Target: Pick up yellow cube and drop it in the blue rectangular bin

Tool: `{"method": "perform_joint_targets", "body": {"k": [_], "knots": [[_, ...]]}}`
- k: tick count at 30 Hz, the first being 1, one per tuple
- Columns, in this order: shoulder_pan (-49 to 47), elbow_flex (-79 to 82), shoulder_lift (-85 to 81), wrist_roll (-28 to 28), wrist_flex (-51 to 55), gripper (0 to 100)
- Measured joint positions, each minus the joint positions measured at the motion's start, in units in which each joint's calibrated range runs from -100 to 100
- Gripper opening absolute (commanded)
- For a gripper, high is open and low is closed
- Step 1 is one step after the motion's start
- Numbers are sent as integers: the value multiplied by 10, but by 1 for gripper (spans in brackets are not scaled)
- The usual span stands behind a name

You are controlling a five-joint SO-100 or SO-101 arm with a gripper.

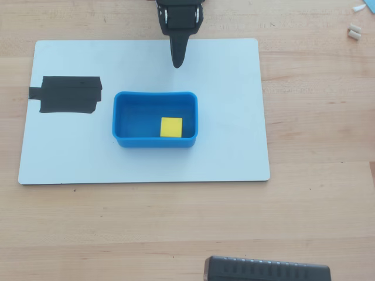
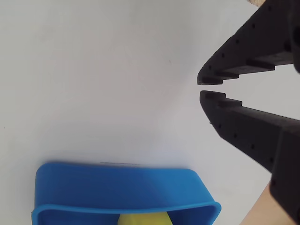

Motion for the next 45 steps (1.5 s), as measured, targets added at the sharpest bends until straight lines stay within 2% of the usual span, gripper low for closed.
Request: {"method": "perform_joint_targets", "body": {"k": [6, 20, 45], "knots": [[5, 6, -31, 0, 2, 0], [10, 52, -243, 1, 102, 0], [10, 52, -254, 1, 106, 0]]}}
